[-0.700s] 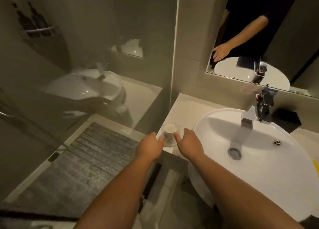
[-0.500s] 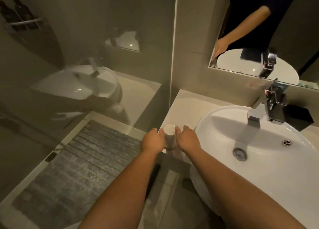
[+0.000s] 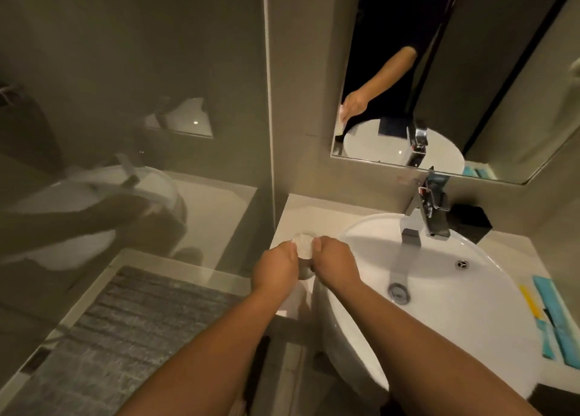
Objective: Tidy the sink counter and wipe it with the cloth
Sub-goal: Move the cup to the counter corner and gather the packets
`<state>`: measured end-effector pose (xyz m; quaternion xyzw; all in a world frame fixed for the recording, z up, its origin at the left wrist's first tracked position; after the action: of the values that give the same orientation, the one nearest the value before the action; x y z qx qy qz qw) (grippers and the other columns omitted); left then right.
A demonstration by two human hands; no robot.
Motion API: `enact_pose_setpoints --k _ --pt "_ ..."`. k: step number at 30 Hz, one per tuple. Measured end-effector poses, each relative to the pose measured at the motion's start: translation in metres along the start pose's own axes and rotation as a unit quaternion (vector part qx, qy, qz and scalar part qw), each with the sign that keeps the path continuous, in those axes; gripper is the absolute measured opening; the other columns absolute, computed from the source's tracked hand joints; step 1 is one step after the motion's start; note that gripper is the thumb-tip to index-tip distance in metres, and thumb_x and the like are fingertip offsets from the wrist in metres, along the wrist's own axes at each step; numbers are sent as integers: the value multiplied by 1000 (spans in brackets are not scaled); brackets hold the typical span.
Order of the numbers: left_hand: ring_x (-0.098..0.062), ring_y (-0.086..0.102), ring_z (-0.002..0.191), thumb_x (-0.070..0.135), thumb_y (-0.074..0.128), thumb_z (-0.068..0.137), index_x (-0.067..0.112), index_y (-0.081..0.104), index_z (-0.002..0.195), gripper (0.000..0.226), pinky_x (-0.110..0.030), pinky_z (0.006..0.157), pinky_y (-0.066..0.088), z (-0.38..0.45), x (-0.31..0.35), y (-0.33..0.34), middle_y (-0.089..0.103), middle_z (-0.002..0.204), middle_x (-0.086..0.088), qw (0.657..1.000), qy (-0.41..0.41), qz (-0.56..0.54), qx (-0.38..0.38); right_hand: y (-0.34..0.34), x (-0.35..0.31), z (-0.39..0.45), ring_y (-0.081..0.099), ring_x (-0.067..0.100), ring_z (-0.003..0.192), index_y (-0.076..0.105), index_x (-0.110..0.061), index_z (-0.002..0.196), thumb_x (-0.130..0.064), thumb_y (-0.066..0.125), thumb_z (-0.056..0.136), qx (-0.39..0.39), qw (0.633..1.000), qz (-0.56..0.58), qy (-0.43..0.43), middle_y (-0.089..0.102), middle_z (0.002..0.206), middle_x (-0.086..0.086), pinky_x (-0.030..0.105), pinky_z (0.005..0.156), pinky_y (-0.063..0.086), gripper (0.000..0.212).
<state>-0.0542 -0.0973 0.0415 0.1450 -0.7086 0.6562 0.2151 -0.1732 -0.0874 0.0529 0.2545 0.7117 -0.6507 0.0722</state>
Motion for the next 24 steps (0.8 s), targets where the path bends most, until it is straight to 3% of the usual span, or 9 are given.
enact_pose_setpoints --k 2,4,7,11,15,17,21,24 --pt "-33 65 86 21 33 99 10 63 102 32 -40 76 54 -3 29 -6 71 96 -13 999 47 21 -15 -30 15 -11 66 30 85 65 -8 95 -15 42 93 26 1000 -6 -1 72 96 13 29 67 43 24" --pt "-30 66 87 19 39 97 12 64 104 26 -38 77 55 -8 59 -3 72 99 -10 995 88 42 -36 -52 38 -24 65 31 85 65 -8 93 -16 38 94 44 999 -6 17 72 94 13 28 65 39 28" --pt "-26 67 87 18 48 95 15 63 109 21 -33 77 55 -21 105 17 71 104 -7 983 146 92 -63 -73 82 -45 66 31 89 65 -11 98 -17 41 95 63 996 -15 63 72 98 11 30 67 42 25" --pt "-23 66 89 18 47 95 17 66 106 22 -32 79 55 -38 165 61 71 104 -5 975 185 47 -114 -100 151 -70 66 28 87 63 -15 103 -20 50 90 65 987 -29 142 70 99 9 32 67 47 19" --pt "-21 65 86 21 49 93 19 65 105 19 -27 71 50 -50 230 109 71 100 -2 960 239 31 -145 -125 226 -83 64 27 95 59 -16 113 -21 51 94 67 974 -47 213 67 108 9 35 76 50 22" --pt "-23 65 88 23 42 97 19 64 106 24 -31 78 53 -51 265 134 71 101 -4 956 250 13 -157 -140 264 -82 64 29 99 59 -16 115 -24 52 93 65 966 -51 244 67 111 9 36 80 50 24" --pt "-27 65 93 24 31 101 15 65 105 35 -36 80 52 -39 336 177 71 102 -8 951 261 -28 -164 -177 336 -56 67 32 96 62 -13 112 -18 49 93 98 963 -93 232 70 107 12 36 77 52 23" --pt "-27 65 94 20 40 100 13 65 107 26 -38 86 53 -13 391 206 70 105 -10 954 257 -26 -151 -206 386 -19 66 32 92 63 -12 109 -20 44 97 130 964 -77 221 70 104 13 34 75 51 24"
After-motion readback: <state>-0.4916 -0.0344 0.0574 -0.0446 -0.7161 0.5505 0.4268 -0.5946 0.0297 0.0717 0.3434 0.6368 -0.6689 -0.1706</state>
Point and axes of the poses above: each hand's wrist, its own z-axis towards the middle knuckle, its own y-axis out of the palm, x = y × z, the point moved 4 cm from there along z, towards the middle knuckle
